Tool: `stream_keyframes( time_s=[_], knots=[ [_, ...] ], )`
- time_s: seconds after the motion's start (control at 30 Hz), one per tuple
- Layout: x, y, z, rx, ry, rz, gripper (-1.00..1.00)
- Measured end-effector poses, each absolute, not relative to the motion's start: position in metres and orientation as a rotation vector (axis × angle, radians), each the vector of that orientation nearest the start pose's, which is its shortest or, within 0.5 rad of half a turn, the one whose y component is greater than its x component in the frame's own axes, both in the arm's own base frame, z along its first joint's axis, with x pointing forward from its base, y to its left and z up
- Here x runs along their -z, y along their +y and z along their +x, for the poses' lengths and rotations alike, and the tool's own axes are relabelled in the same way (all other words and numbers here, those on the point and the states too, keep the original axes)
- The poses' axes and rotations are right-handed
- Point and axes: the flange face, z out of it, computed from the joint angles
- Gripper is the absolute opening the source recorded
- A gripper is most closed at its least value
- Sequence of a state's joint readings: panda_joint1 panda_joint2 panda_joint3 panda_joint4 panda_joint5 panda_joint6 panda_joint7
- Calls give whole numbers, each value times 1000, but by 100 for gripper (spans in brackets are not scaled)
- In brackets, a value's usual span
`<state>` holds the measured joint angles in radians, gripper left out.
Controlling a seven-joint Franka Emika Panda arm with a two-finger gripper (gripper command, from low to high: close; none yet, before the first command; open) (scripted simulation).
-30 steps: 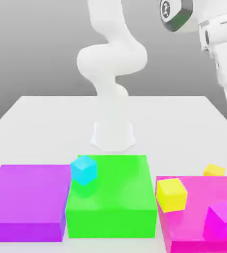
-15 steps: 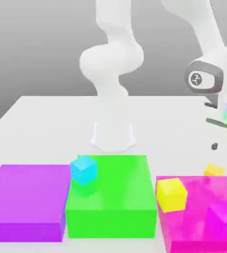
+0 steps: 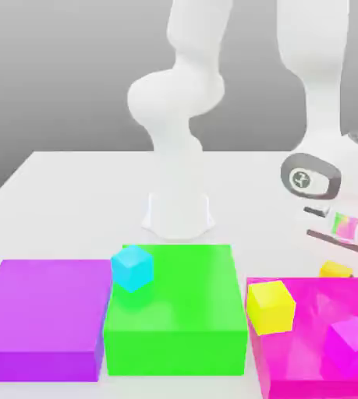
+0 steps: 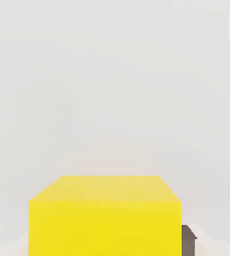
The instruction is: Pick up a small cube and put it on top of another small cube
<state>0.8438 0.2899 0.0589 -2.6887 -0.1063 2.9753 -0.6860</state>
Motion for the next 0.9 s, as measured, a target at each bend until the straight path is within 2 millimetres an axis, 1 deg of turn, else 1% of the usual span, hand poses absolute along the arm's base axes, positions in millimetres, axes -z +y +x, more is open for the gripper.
stream_keyframes(
  time_s=[0.17,0.2,0.3,0.37,0.47,0.57,0.67,0.73,0.8,0.9],
  knots=[
    [-187,320,241,3,2350,2083,-100],
    [-196,313,249,2,2353,2078,-100],
    [-218,271,291,1,2337,2091,-100],
    [-232,242,313,1,2346,2078,-100],
    [-252,205,333,2,2394,2018,-100],
    [-271,159,351,5,2421,1983,-100],
    [-289,109,363,7,2441,1958,-100],
    [-301,74,367,9,2455,1942,-100],
    [-312,40,366,10,2468,1927,-100],
    [-327,-11,359,10,2489,1904,-100]
  ],
)
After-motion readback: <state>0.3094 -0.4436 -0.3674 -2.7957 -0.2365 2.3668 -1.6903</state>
